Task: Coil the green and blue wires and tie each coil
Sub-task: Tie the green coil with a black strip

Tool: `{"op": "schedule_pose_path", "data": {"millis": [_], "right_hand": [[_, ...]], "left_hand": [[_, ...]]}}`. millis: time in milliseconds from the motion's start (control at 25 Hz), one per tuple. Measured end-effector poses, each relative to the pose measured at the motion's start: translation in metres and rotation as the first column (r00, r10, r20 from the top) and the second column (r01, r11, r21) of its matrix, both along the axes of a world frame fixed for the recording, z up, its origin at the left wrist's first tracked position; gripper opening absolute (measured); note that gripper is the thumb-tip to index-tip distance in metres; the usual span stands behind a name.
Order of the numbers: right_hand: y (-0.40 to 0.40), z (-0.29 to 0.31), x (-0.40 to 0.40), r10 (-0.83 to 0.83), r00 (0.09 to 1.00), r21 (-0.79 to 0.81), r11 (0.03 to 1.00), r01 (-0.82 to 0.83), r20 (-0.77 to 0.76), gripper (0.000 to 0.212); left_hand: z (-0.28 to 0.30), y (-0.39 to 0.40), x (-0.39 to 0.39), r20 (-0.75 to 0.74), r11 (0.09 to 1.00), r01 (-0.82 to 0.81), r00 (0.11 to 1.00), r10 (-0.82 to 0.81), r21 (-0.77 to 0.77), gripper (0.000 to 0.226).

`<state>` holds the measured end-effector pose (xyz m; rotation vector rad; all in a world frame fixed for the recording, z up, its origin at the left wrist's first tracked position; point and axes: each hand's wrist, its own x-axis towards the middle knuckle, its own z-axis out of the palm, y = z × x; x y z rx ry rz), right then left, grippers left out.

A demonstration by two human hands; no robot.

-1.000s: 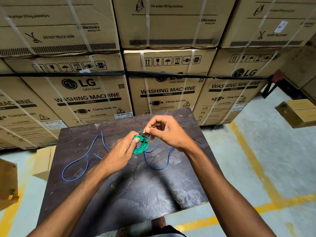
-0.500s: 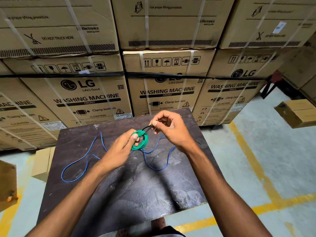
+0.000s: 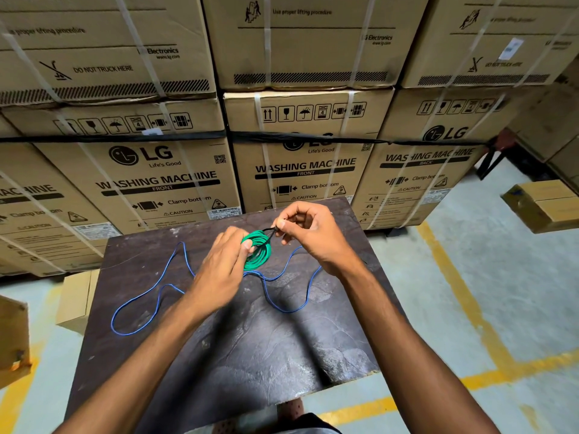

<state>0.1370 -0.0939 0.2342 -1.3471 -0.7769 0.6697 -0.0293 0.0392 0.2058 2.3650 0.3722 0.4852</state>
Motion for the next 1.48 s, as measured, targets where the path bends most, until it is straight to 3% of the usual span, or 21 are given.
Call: {"op": "schedule_pose_path", "data": {"millis": [200, 560, 720, 960, 1160, 1280, 1400, 1480], "right_hand": [[-0.001, 0.005, 0.002, 0.079, 0.991, -0.02, 0.997, -0.081, -0.109, 0.013], [0.002, 0.008, 0.001, 0.06, 0.994, -0.086, 0.994, -0.068, -0.091, 0.02], [0.005, 0.007, 0.009, -0.062, 0.983, -0.077, 0.996, 0.049, -0.174, 0.022], [0.011, -0.001, 0.018, -0.236, 0.933, -0.137, 0.969, 0.205, -0.273, 0.026], [0.017, -0.002, 0.022, -0.313, 0.904, -0.14, 0.949, 0.283, -0.29, 0.028], [0.025, -0.002, 0.024, -0.359, 0.887, -0.091, 0.933, 0.348, -0.29, 0.027], [0.026, 0.0, 0.026, -0.282, 0.873, -0.002, 0.952, 0.307, -0.399, 0.019], [0.027, 0.001, 0.02, -0.214, 0.857, 0.036, 0.965, 0.261, -0.469, 0.01]], "left_hand": [[0.021, -0.004, -0.003, 0.104, 0.985, 0.175, 0.979, -0.173, -0.009, 0.024], [0.027, -0.01, -0.003, 0.204, 0.978, 0.178, 0.967, -0.152, -0.113, 0.024], [0.022, -0.006, -0.002, 0.175, 0.981, 0.183, 0.97, -0.169, -0.065, 0.021], [0.017, -0.006, -0.002, 0.21, 0.982, 0.139, 0.972, -0.109, -0.131, 0.025], [0.007, -0.009, -0.002, 0.199, 0.948, 0.112, 0.978, -0.053, -0.297, 0.029], [-0.001, -0.011, 0.004, 0.205, 0.887, 0.054, 0.978, 0.046, -0.458, 0.025], [-0.007, -0.012, 0.015, 0.209, 0.686, 0.024, 0.96, 0.187, -0.727, 0.026], [-0.009, -0.01, 0.021, 0.219, 0.6, 0.021, 0.941, 0.258, -0.8, 0.026]]}}
